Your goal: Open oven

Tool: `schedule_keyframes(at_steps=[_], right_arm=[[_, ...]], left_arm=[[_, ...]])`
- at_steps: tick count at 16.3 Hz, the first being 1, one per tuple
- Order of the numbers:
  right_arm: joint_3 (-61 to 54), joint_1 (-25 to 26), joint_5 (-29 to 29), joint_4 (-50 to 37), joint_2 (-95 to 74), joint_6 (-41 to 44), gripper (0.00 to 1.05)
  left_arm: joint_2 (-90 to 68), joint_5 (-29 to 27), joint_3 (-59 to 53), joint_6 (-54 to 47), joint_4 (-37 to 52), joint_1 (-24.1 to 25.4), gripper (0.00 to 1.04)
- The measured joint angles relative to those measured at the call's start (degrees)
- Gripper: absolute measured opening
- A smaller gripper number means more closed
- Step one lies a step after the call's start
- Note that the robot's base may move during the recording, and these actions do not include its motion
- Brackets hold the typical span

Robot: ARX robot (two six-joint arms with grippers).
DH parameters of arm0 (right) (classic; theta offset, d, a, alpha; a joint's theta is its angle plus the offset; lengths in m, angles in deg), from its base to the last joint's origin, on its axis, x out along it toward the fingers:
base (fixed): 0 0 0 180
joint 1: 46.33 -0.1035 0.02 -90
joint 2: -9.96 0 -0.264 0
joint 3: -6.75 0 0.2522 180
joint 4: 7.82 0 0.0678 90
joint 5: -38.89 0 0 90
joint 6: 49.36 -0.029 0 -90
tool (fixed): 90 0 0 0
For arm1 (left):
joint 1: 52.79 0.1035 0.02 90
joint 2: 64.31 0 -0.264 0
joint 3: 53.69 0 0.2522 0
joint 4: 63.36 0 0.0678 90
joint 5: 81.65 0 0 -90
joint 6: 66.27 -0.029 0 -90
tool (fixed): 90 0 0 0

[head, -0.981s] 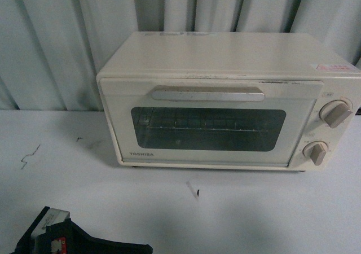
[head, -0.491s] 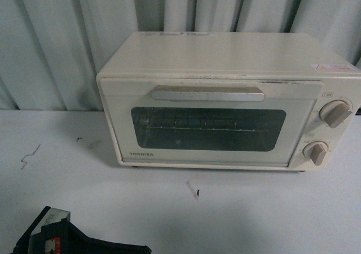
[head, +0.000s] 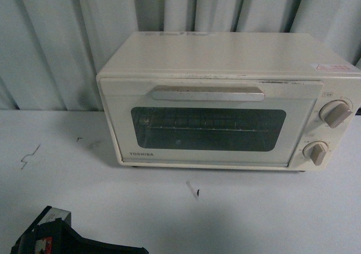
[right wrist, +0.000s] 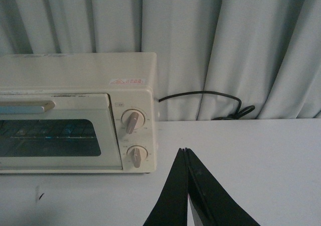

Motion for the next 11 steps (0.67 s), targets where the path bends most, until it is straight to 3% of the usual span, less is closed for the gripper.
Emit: schedule_keyframes(at_steps=[7, 11], right_arm=[[0.0, 0.0, 0.0, 0.0, 0.0, 0.04, 0.02], [0.0, 0.0, 0.0, 0.0, 0.0, 0.02, 0.45]], left_arm=[[0.0, 0.0, 0.0, 0.0, 0.0, 0.0, 0.98], [0.0, 0.0, 0.0, 0.0, 0.0, 0.0, 0.98]])
